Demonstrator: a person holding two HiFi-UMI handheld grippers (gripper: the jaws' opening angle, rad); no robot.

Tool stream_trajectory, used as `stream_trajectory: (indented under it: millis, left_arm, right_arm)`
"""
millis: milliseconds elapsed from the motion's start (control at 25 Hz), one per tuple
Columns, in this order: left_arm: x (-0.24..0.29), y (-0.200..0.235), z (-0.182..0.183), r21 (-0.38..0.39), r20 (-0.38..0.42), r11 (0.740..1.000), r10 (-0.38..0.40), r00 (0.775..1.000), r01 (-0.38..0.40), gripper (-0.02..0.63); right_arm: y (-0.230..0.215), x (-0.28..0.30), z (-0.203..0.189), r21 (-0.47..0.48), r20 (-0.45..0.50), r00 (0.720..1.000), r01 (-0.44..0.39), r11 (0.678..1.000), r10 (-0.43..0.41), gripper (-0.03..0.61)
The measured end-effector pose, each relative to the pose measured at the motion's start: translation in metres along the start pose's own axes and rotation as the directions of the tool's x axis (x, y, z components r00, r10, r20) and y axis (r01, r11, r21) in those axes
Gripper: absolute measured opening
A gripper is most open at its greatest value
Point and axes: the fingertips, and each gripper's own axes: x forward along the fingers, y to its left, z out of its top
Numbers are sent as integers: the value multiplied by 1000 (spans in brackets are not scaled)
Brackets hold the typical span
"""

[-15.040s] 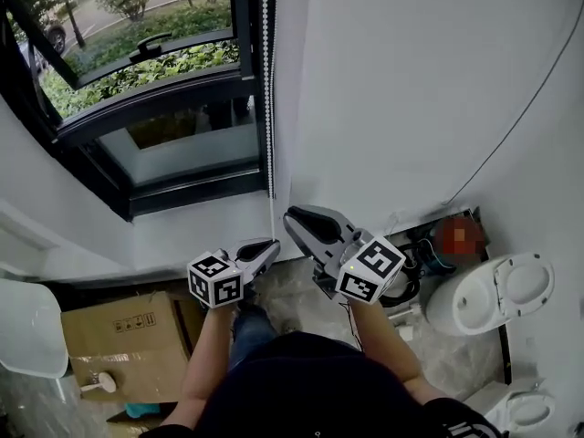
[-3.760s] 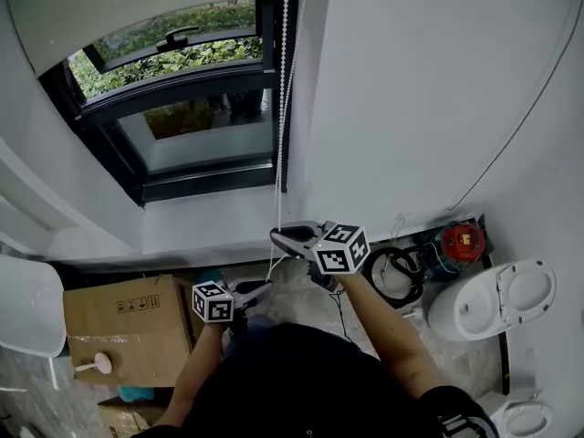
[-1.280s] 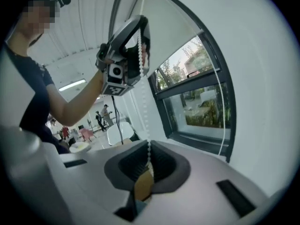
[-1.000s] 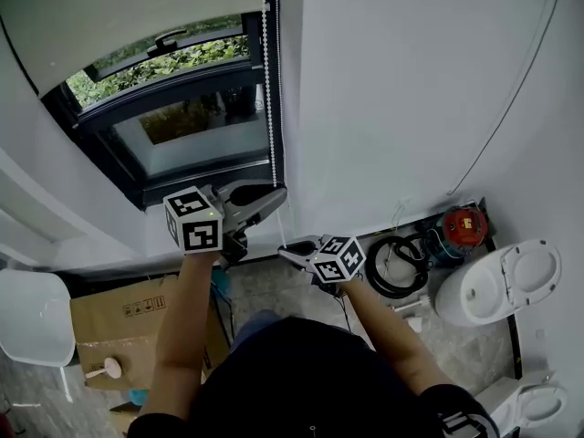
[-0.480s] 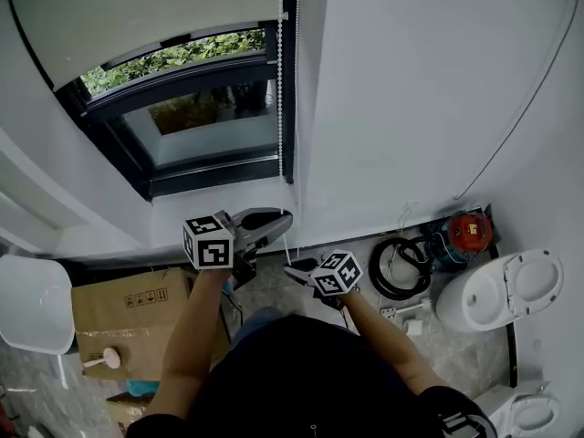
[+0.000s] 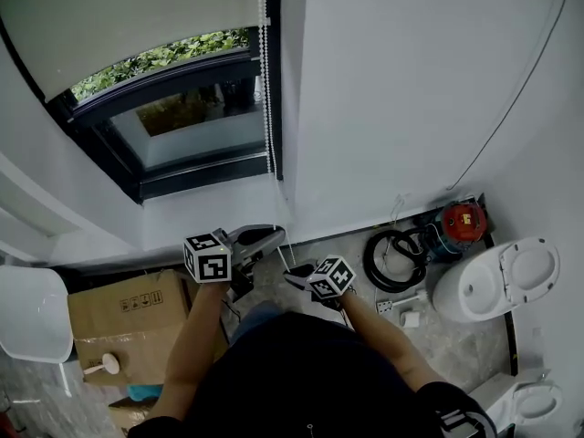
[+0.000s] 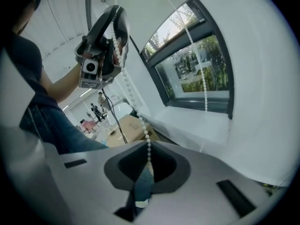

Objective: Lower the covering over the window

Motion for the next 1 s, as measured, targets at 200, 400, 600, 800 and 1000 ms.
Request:
stream_trajectory:
  millis: [200, 400, 600, 800, 1000]
  left_arm:
    - [4, 4, -15, -31, -9, 999, -15, 1000, 14, 23]
    - [2, 5, -23, -61, 10, 997, -35, 999, 36, 23]
    - [-1, 16, -17, -56, 56, 998, -5, 998, 9, 23]
    - [-10, 15, -18, -53, 51, 999, -11, 999, 13, 23]
    - [-18, 21, -15, -47, 69, 999, -10, 998, 14, 23]
  right_arm:
    - [-6, 7, -14, 45, 6, 1000, 6, 999, -6, 18]
    - [-7, 9, -21, 66, 9, 1000, 19, 998, -19, 18]
    - [-11, 16, -19, 122, 57, 998, 9, 993, -16, 20]
    - [-14, 19, -16, 241, 129, 991, -1, 971, -31, 25]
    - [-35, -13, -16, 436, 283, 950, -5, 900, -131, 98]
